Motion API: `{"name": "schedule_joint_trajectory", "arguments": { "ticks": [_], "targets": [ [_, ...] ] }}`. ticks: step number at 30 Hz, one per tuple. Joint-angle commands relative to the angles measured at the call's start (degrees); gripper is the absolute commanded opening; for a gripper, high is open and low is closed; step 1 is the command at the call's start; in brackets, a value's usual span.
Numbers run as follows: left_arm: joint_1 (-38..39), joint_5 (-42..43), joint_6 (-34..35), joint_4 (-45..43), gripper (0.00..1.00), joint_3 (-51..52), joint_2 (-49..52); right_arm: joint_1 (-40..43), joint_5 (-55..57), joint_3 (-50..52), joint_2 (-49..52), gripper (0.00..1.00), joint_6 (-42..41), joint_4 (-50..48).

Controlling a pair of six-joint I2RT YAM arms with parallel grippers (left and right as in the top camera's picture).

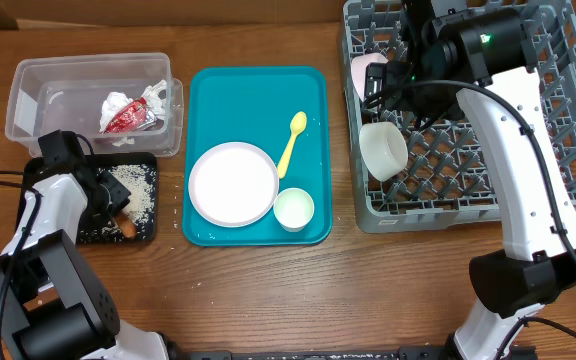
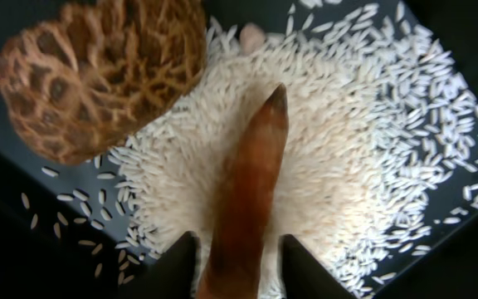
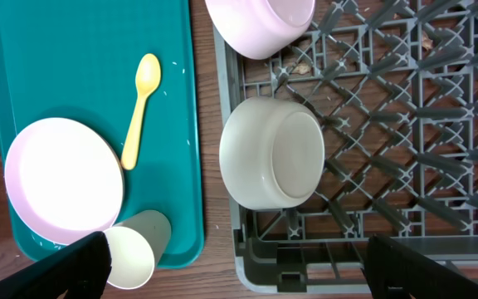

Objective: Sort waste into correct bins and load items into the dishwasher
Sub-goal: 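Drop the sausage onto the black tray with the left gripper, then grasp the paper cup on the teal tray with the left gripper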

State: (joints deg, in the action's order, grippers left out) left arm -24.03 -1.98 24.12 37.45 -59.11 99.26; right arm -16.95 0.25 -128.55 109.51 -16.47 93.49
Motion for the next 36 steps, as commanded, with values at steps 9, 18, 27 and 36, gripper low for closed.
{"name": "schedule_joint_trajectory", "arguments": {
  "ticks": [9,18,27,36],
  "targets": [
    [0.17,13.94,-9.2,14.91,0.56,-17.42,-0.39,-0.07,0.07,-0.02,-0.15,1.0,0.22,-0.37],
    [9.01,24.94,-25.24,26.05,0.62,-30.62,-0.39,-0.17,0.0,-0.02,0.02,1.0,0.0,-0.81],
    [26.4,24.94,-29.79,25.46,0.56,-30.16,-0.24,-0.72,-1.88,-0.02,1.2,1.0,0.0,-1.27],
    [43.36,17.33,-27.65,18.8,0.59,-27.85,0.22,-0.72,-1.86,-0.02,1.31,1.0,0.02,-0.72]
  ]
}}
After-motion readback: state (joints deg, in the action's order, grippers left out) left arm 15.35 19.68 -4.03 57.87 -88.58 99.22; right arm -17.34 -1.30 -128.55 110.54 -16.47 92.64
